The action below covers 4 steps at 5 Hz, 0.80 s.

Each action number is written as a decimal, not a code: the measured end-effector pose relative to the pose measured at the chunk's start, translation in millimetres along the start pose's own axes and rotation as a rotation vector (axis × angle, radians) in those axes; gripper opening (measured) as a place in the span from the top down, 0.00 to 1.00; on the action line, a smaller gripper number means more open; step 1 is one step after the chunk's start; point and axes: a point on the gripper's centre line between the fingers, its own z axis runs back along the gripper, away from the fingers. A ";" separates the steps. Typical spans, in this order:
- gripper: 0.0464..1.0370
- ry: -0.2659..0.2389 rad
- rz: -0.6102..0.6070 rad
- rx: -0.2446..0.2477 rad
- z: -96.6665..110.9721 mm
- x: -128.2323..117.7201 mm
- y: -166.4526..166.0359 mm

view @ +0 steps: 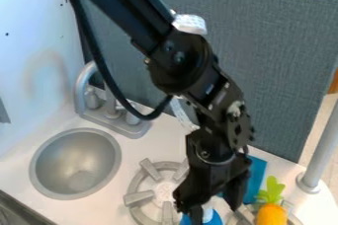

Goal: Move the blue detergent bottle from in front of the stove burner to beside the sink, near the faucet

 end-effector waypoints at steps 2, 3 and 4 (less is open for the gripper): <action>0.55 -0.061 -0.029 0.024 -10.3 1.2 3.5; 0.55 -0.071 -0.041 0.024 -10.9 1.4 5.4; 0.55 -0.067 -0.058 0.009 -3.2 -3.4 3.4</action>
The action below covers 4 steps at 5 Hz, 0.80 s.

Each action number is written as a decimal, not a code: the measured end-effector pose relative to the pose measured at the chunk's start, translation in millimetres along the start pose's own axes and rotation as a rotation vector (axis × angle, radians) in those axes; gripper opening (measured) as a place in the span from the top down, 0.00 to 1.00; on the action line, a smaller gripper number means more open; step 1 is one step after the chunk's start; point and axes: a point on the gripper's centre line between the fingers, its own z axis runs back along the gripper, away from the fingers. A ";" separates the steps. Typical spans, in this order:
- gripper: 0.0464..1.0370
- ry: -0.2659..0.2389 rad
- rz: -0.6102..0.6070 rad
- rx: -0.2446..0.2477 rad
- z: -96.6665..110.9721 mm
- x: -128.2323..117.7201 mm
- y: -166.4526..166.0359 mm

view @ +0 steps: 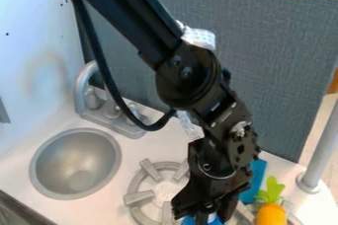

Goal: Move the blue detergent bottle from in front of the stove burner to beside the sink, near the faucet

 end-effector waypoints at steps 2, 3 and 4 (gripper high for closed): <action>0.55 0.029 0.043 -0.156 62.4 15.9 -24.0; 0.55 0.031 0.083 -0.184 72.6 38.7 -30.8; 0.55 0.005 0.146 -0.199 73.9 75.4 -30.9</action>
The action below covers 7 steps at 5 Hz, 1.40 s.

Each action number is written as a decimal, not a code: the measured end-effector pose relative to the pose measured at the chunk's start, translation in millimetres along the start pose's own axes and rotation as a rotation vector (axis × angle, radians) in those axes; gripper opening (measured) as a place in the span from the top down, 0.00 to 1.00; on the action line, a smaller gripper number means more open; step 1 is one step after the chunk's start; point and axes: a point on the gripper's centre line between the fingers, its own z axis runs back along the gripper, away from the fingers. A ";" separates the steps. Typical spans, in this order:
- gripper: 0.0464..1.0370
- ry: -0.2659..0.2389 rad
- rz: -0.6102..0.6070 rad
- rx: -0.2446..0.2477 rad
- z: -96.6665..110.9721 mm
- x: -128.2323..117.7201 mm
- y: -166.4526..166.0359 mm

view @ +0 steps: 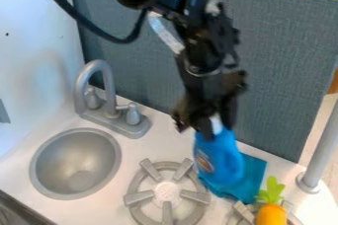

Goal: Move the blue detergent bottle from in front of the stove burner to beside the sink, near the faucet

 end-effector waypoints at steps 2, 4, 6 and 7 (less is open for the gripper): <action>0.55 -0.062 0.128 0.022 -12.0 74.4 5.3; 0.55 -0.057 0.204 0.070 -38.6 116.3 17.6; 0.55 -0.023 0.247 0.073 -55.6 139.4 26.3; 0.55 0.034 0.261 0.044 -59.6 143.8 28.1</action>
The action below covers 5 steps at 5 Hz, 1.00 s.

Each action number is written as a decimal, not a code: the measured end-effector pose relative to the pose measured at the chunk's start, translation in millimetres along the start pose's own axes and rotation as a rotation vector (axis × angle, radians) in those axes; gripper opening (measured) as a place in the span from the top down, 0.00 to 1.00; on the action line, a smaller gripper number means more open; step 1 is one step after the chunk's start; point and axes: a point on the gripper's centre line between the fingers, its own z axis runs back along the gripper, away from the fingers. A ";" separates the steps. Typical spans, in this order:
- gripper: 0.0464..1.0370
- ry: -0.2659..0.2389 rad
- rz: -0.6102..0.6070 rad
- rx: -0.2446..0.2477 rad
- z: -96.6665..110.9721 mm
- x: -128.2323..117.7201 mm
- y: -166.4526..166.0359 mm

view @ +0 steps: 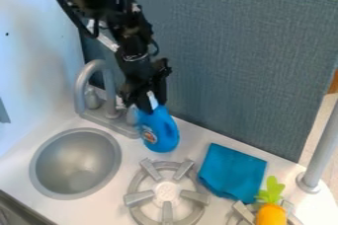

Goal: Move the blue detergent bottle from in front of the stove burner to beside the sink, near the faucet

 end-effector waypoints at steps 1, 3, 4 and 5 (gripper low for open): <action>0.55 0.015 0.015 -0.007 3.0 5.0 1.0; 0.48 0.017 0.001 0.034 1.7 8.2 0.9; 0.16 0.018 0.001 0.039 1.2 8.2 1.7; 0.02 0.017 0.001 0.038 2.0 8.4 1.3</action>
